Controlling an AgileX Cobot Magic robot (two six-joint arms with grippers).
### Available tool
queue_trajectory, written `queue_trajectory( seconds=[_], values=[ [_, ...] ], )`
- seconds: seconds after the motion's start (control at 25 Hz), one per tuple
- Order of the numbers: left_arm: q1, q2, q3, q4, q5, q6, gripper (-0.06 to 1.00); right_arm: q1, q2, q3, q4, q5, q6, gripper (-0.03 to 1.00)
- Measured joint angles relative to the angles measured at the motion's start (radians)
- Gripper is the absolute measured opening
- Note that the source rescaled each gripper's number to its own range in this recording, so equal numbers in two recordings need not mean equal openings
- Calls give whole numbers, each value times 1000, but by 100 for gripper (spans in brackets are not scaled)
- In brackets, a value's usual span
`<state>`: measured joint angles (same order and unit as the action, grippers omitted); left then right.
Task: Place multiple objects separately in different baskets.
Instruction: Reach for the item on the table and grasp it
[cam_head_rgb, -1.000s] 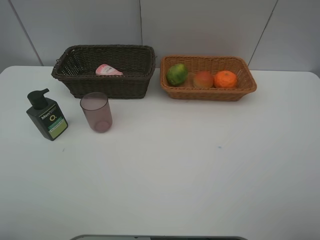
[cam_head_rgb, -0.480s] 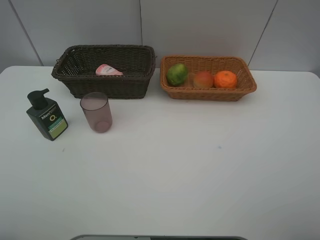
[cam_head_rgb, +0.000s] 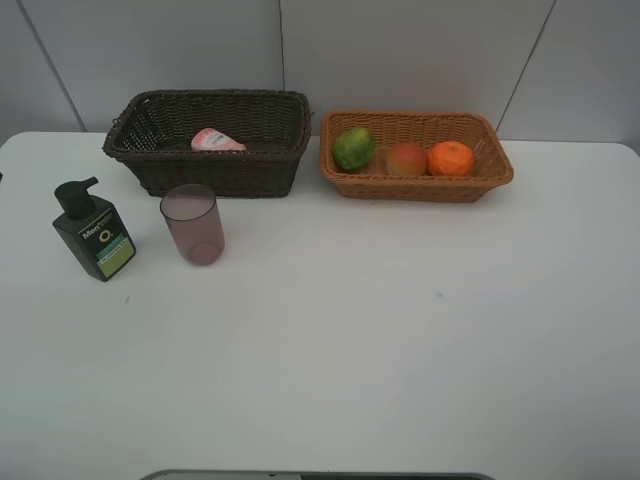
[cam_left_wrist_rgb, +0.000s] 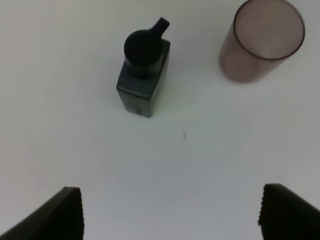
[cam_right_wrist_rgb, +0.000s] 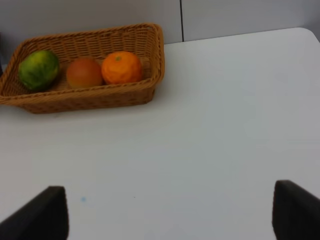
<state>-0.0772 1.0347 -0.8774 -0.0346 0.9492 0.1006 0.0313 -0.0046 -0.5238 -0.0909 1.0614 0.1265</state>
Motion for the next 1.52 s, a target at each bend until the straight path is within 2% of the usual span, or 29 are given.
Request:
queue_trajectory(
  seconds=[0.16,0.28,0.44,0.6,0.8,1.08,1.52],
  values=[
    [0,240,-109,1,16,55,91,0,0,0,0,0,0,77],
    [0,364,-172,35,28,82,93,0,-1,0,0,0,0,77],
    [0,463,-213,66,24,145,99,0,-1,0,0,0,0,77],
    [0,527,-214,68,-38,210,100,0,-3,0,0,0,0,77],
    [0,557,-214,68,-129,218,100,0,-3,0,0,0,0,77],
    [0,651,-208,35,-170,220,100,0,-3,0,0,0,0,77],
    [0,743,-168,35,-269,220,100,0,-3,0,0,0,0,77]
  ],
)
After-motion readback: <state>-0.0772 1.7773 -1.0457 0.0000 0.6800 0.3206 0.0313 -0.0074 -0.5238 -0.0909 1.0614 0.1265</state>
